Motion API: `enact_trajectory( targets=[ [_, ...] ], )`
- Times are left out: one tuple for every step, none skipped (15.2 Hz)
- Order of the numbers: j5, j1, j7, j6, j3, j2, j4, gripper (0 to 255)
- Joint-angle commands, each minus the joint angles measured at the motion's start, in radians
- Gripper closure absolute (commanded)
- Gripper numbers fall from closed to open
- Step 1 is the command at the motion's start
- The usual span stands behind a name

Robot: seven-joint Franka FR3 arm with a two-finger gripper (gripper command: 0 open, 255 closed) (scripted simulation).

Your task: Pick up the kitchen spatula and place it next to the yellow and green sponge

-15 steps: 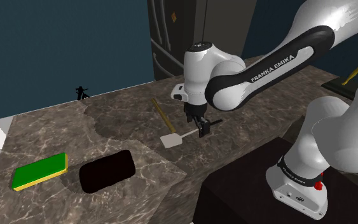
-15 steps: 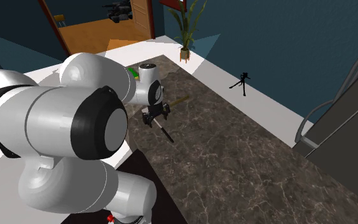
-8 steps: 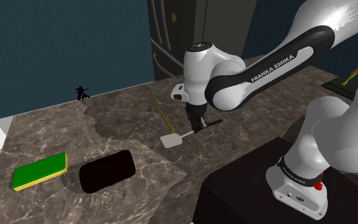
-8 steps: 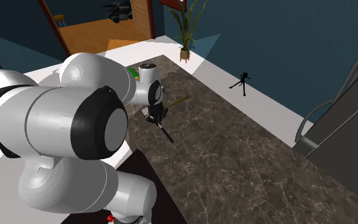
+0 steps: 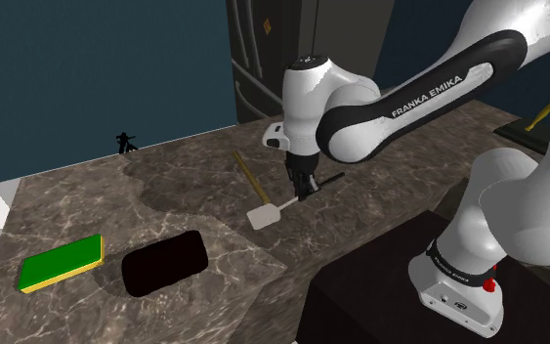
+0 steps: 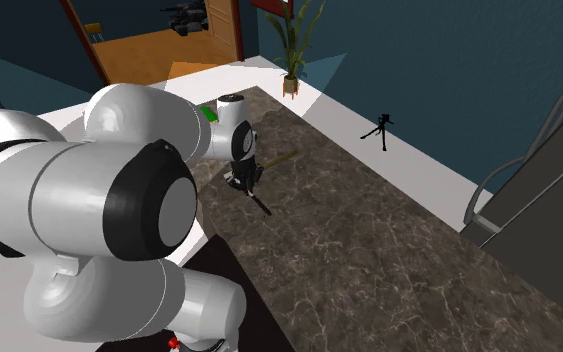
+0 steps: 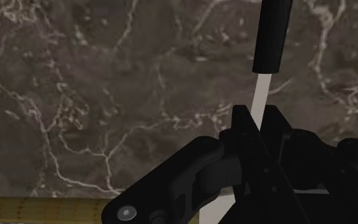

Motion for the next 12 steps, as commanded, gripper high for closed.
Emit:
enact_trajectory(
  targets=[
    [0.001, 0.0, -0.004, -0.03, -0.001, -0.016, 0.014, 255],
    [0.002, 0.0, -0.005, -0.045, -0.002, -0.024, 0.02, 255],
    [0.003, 0.0, -0.006, -0.061, -0.002, -0.033, 0.028, 255],
    [0.003, 0.0, -0.007, -0.076, -0.002, -0.041, 0.035, 255],
    [0.004, 0.001, -0.008, -0.091, -0.002, -0.048, 0.043, 255],
    [0.005, 0.001, -0.009, -0.107, -0.002, -0.056, 0.05, 255],
    [0.005, 0.001, -0.009, -0.122, -0.002, -0.063, 0.058, 255],
    [0.006, 0.001, -0.01, -0.137, -0.002, -0.07, 0.067, 255],
    [0.006, 0.001, -0.011, -0.152, -0.002, -0.077, 0.075, 255],
    [0.007, 0.002, -0.012, -0.167, -0.003, -0.083, 0.084, 255],
    [0.007, 0.002, -0.013, -0.181, -0.003, -0.089, 0.092, 255],
    [0.008, 0.002, -0.014, -0.196, -0.003, -0.095, 0.101, 255]
  ],
)
